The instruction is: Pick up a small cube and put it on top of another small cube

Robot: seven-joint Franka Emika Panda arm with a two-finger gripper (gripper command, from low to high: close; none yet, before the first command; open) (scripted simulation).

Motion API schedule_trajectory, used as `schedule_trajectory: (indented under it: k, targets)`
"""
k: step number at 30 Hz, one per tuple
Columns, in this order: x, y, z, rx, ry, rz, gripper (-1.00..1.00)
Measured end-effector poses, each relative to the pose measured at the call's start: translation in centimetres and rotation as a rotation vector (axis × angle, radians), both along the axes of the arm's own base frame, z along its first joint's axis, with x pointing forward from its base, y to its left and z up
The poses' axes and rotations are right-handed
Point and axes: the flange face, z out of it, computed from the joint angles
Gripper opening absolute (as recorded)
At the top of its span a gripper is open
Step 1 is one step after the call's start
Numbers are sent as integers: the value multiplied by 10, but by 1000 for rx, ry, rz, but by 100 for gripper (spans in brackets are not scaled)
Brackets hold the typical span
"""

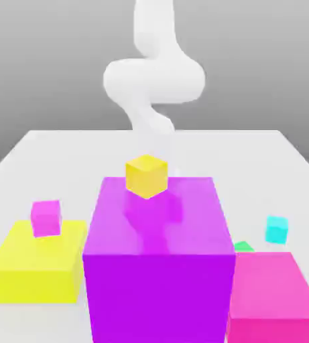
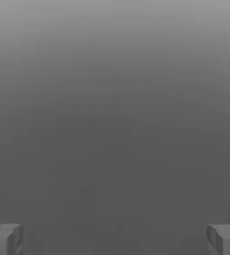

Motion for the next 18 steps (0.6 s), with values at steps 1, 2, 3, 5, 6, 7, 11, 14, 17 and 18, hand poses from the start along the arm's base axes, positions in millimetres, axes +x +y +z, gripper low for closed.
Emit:
schedule_trajectory:
  k: [1,2,3,5,6,7,11,14,17,18]
  targets:
    - [9,12,-16,-4,25,42,0]
    - [16,24,-33,-9,49,82,0]
    - [23,36,-49,-14,72,121,0]
    - [32,61,-81,-28,117,197,0]
    - [35,74,-97,-36,140,235,0]
    - [37,87,-113,-44,161,273,0]
    - [35,140,-179,-86,247,425,0]
    - [22,177,-229,-126,308,537,0]
    - [1,210,-277,-174,367,648,0]
    - [-7,220,-293,-191,386,684,0]
